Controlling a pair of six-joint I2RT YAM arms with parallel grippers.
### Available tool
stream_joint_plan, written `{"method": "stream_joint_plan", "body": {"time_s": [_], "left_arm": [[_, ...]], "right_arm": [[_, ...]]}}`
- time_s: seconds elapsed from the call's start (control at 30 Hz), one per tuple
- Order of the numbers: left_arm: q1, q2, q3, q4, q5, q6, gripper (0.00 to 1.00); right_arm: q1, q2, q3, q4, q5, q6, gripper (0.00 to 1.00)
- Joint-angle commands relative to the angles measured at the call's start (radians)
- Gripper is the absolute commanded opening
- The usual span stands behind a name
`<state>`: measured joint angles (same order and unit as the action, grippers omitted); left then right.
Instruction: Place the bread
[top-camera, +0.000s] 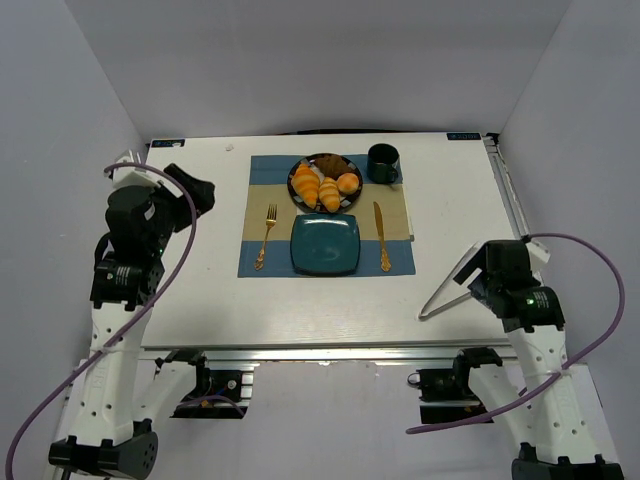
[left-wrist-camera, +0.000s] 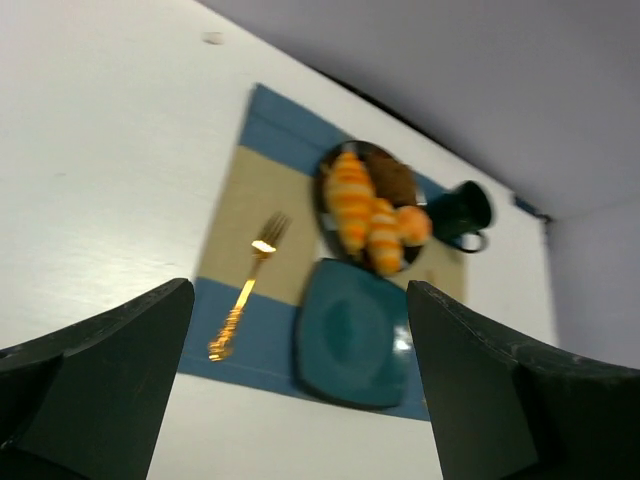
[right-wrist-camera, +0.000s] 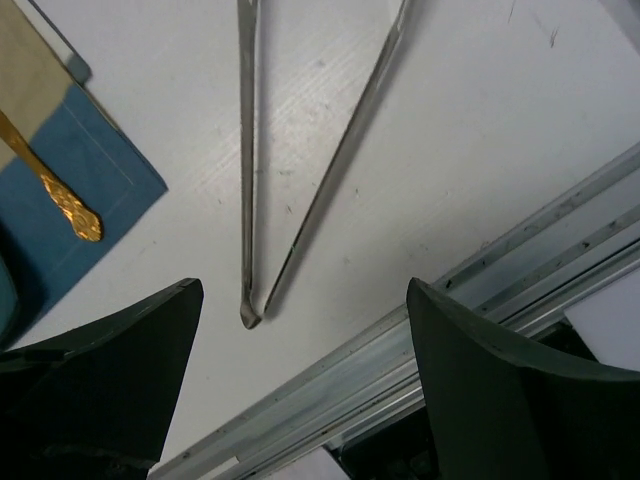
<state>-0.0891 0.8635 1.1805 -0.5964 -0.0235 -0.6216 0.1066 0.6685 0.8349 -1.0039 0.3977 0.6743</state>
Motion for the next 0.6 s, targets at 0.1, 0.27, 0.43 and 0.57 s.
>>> {"method": "stream_joint_plan", "body": {"time_s": [0.1, 0.27, 0.43, 0.57], "left_arm": [[-0.003, -0.069, -0.010, -0.100, -0.164, 0.197, 0.98], [-0.003, -0.107, -0.068, -0.088, -0.170, 0.209, 0.98], [-0.003, -0.098, -0.073, -0.094, -0.148, 0.214, 0.98], [-0.003, -0.100, -0.074, -0.095, -0.139, 0.211, 0.98]], "right_arm": [[-0.002, -0.043, -0.074, 0.045, -0.045, 0.093, 0.89], [-0.001, 0.012, -0.140, 0.123, -0.074, 0.117, 0.89], [-0.001, 0.146, -0.207, 0.233, -0.080, 0.125, 0.89], [-0.001, 0.262, -0.218, 0.313, -0.086, 0.097, 0.89]]}}
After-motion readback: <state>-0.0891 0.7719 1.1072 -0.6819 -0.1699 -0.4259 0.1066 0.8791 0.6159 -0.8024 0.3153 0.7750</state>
